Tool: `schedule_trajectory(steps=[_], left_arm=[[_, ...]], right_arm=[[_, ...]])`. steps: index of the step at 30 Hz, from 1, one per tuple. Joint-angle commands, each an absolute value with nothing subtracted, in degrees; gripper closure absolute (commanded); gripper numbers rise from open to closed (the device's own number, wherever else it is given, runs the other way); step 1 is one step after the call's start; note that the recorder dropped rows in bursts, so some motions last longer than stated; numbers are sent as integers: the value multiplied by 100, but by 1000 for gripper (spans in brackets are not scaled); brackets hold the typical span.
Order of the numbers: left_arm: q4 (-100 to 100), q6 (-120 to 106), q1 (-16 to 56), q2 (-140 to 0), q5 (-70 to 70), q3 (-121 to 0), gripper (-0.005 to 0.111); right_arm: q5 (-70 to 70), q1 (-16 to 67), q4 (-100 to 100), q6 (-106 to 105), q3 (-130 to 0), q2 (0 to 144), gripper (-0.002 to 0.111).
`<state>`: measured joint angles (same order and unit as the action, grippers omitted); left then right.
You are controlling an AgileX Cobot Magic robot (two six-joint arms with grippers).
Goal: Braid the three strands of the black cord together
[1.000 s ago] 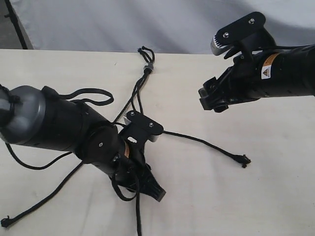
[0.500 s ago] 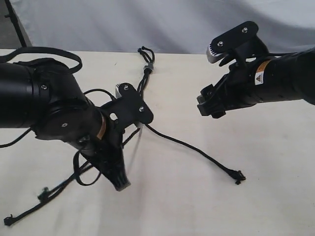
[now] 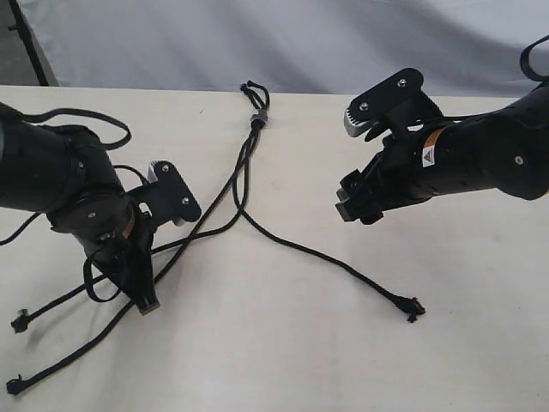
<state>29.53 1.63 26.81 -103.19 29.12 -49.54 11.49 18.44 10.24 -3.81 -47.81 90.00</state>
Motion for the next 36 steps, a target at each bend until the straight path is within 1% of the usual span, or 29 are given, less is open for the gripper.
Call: schedule_trajectory(steps=[1,5,7,9,13,16,18,20,23,24,25,26,27,29,32,34,35,36], left_arm=[[2624,221,2654,-10465,2536,-4751,106],[1617,0,2686,-10476,2705,-4677,106],[870,-487,2803,-10463,2934,-4677,106],[77,-1130,3073,-10463,3151,-4677,106],[-1542,-2897,3916,-10397,3504,-4730,106],[-1493,-2985,4258,-10103,3442,-4771,106],[-1239,-2699,4184,-9846,3348,-4771,106],[-921,-2280,3934,-9519,3349,-4771,106],[-879,-2132,3475,-9097,3299,-4670,106],[-879,-2041,3134,-8923,3216,-4552,106],[-879,-2022,3001,-8886,3162,-4494,106],[-1003,-1992,2722,-8864,2987,-4328,106],[-1137,-1992,2633,-8864,2905,-4239,106],[-1599,-2217,2634,-8884,2660,-4007,106],[-2699,-2717,2883,-8884,2633,-3941,106],[-2907,-2789,3036,-8898,2605,-3941,105],[-2919,-2695,3113,-8927,2583,-3941,101],[-2919,-2581,3178,-9001,2563,-3941,93]], right_arm=[[940,1831,1073,-494,-4751,9005,31],[913,1831,1073,-494,-4751,9019,31],[899,1831,1073,-494,-4751,9019,31],[887,1831,1073,-494,-4751,9019,31],[887,1831,1073,-494,-4751,9019,31],[912,1831,1073,-494,-4751,9019,31],[946,1831,1073,-494,-4751,9019,31],[957,1831,1073,-494,-4751,9019,31],[958,1831,1056,-494,-4751,9019,31],[958,1831,1055,-426,-4751,9019,31],[958,1831,1040,-427,-4751,9019,31],[971,1831,1017,-395,-4751,9019,31],[981,1831,922,-392,-4751,9019,31],[973,1831,755,-392,-4751,9019,31],[958,1842,755,-392,-4751,9019,31],[958,1842,755,-392,-4751,9019,31],[971,1839,755,-392,-4751,9019,31],[971,1839,755,-392,-4751,9019,31]])
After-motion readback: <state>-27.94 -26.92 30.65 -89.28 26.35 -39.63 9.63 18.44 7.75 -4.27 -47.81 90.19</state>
